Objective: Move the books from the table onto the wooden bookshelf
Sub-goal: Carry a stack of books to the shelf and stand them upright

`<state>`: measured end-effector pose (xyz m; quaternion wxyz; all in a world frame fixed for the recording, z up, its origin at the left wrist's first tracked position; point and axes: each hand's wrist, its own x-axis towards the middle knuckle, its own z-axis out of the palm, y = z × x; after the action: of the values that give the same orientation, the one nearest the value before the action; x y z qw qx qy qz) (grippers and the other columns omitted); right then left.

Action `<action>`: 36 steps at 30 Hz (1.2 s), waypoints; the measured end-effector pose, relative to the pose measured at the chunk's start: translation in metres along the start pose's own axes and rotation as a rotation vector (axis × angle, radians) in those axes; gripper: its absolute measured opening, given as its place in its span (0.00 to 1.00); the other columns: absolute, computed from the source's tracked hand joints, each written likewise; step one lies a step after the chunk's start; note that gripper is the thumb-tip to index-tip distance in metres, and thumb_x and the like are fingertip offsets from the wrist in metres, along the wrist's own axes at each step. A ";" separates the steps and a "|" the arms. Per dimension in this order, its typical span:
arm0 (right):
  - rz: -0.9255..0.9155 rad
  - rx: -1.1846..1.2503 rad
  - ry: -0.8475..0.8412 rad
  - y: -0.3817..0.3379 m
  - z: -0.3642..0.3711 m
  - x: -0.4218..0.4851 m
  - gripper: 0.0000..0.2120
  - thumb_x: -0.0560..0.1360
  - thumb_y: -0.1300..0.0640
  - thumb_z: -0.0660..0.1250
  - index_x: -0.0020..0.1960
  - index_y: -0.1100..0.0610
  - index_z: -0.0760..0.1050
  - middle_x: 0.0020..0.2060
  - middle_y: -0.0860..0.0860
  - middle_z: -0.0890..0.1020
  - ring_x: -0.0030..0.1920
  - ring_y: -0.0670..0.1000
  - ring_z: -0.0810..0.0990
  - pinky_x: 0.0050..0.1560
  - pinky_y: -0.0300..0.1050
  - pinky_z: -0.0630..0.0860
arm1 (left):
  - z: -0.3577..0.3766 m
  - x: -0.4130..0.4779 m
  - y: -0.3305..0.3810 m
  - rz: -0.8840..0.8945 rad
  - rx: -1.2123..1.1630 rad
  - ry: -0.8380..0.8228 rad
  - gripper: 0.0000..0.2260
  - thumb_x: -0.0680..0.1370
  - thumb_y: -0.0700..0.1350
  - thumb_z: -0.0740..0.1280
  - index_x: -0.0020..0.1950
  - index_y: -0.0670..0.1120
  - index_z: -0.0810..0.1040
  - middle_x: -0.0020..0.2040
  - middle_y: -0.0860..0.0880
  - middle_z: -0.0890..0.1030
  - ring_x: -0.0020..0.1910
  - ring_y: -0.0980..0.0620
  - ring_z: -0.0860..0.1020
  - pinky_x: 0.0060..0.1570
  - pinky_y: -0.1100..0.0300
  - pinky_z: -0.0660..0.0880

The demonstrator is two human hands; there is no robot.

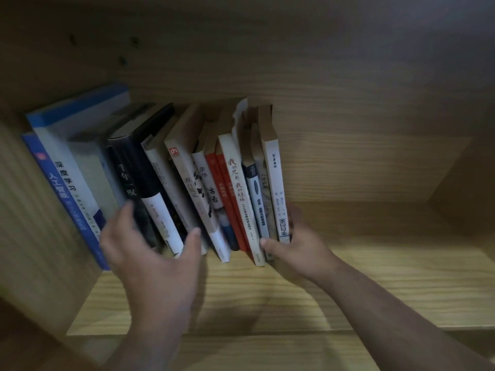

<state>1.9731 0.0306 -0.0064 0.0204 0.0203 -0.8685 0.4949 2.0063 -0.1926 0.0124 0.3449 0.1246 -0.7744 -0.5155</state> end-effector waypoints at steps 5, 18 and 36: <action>0.010 0.079 -0.039 -0.006 0.009 0.001 0.41 0.63 0.50 0.84 0.71 0.43 0.68 0.54 0.39 0.84 0.54 0.35 0.83 0.43 0.26 0.78 | 0.011 0.007 -0.017 -0.179 0.098 -0.257 0.61 0.61 0.57 0.82 0.79 0.63 0.39 0.80 0.59 0.35 0.77 0.58 0.40 0.70 0.55 0.49; 0.063 0.036 -0.046 -0.026 0.014 0.001 0.40 0.64 0.35 0.75 0.72 0.47 0.71 0.52 0.40 0.85 0.48 0.35 0.84 0.38 0.29 0.78 | 0.004 0.008 -0.020 0.054 0.230 -0.187 0.45 0.70 0.62 0.72 0.80 0.57 0.50 0.79 0.45 0.48 0.79 0.40 0.49 0.74 0.38 0.59; -0.766 -0.855 -0.072 -0.240 0.053 0.047 0.20 0.82 0.48 0.62 0.73 0.51 0.72 0.70 0.52 0.76 0.68 0.54 0.73 0.62 0.44 0.66 | -0.024 0.054 0.024 0.062 0.072 -0.055 0.35 0.79 0.39 0.66 0.81 0.39 0.51 0.79 0.41 0.57 0.78 0.46 0.55 0.68 0.70 0.52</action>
<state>1.9387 -0.1384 0.1753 0.1752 0.3401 -0.9222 0.0563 1.9866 -0.2283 0.0609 0.3346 0.0988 -0.8051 -0.4796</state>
